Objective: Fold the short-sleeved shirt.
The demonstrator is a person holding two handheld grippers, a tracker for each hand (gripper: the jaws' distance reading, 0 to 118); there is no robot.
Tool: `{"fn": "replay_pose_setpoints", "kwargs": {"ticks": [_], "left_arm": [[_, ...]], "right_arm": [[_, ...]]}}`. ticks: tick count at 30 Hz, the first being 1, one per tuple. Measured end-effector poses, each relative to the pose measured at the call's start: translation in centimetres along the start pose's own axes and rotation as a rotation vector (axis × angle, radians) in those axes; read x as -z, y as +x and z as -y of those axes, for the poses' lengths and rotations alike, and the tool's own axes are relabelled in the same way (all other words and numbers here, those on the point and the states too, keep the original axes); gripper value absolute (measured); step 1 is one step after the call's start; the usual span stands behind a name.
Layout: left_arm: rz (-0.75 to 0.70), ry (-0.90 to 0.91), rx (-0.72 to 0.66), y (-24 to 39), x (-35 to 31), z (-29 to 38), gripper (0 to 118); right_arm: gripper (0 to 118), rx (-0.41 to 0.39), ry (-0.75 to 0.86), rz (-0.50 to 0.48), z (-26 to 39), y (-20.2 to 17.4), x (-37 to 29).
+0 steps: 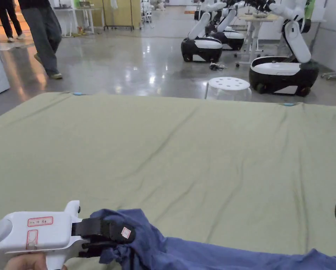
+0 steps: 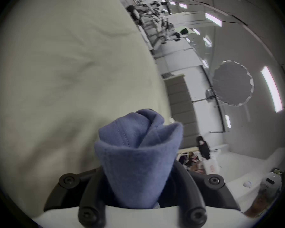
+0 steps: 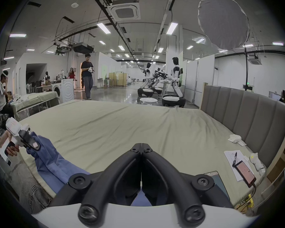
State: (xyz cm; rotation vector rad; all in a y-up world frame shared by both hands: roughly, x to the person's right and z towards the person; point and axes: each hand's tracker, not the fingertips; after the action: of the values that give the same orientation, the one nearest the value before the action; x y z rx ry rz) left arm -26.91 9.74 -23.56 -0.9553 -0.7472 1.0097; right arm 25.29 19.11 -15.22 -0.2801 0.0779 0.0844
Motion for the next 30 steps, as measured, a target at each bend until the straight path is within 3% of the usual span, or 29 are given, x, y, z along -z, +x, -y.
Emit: {"fn": "replay_pose_setpoints", "kwargs": {"ticks": [2,5,13,15,16,17,25,30], "left_arm": [[0.066,-0.046,0.074,2.9,2.7,0.0,20],[0.025,-0.137,0.165,5.5,8.0,0.1,20],[-0.087,-0.324,0.135,3.9,19.9,2.1,22],[-0.092,-0.371,0.155,4.4,21.6,3.0,45],[-0.073,-0.39,0.152,4.9,22.0,3.5,70],[-0.049,-0.407,0.145,5.1,22.6,3.9,82],[0.141,-0.412,0.165,8.5,23.0,4.0,87],[0.264,-0.219,0.095,7.3,20.2,3.4,87]], "right_arm": [[4,0.016,0.008,0.006,0.0,0.7,-0.5],[4,0.039,0.016,0.014,0.3,1.7,-1.2],[4,0.097,0.004,0.053,1.4,4.4,-2.7],[4,0.101,0.001,0.055,1.6,4.8,-2.8],[4,0.103,0.001,0.061,1.7,4.9,-2.8],[4,0.103,0.0,0.064,1.8,5.0,-2.8],[4,0.11,-0.012,0.059,2.2,5.3,-2.9],[4,0.109,-0.009,0.054,2.3,5.4,-3.2]]}}
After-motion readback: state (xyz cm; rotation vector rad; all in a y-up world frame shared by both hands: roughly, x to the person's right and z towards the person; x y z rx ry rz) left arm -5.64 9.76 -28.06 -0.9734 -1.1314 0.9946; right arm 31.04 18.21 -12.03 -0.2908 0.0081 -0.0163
